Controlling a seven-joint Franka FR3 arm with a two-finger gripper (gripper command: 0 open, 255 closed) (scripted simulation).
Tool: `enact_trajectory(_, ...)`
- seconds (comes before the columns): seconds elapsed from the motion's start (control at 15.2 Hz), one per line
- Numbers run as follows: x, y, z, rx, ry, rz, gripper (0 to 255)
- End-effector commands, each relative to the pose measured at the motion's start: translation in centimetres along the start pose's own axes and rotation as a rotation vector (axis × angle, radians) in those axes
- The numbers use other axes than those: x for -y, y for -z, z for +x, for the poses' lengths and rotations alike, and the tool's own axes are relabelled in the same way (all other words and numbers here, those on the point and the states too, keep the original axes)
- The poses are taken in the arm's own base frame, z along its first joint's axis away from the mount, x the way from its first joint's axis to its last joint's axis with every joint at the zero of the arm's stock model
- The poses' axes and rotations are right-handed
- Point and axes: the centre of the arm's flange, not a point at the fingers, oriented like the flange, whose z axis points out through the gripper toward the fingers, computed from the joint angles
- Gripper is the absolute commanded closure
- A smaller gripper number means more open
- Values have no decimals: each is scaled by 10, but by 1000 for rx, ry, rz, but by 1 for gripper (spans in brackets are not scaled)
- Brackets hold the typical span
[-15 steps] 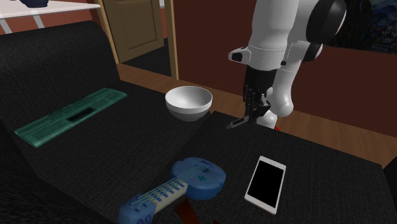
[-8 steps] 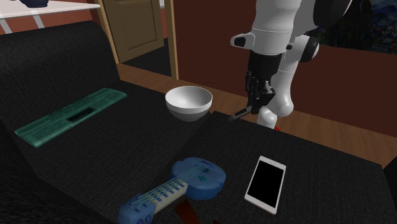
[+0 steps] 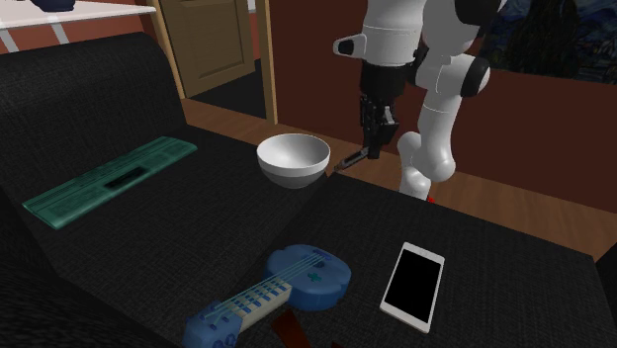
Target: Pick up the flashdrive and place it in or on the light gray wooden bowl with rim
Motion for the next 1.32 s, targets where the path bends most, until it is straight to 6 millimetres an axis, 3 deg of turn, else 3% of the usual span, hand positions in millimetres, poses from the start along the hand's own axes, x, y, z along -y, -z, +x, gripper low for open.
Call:
enact_trajectory(0.0, -21, 1, 18, 0, 2, 0, 255)
enact_trajectory(0.79, -137, 2, 121, 0, 2, 0, 255)
enact_trajectory(1.25, -138, -35, 120, 0, 2, 0, 255)
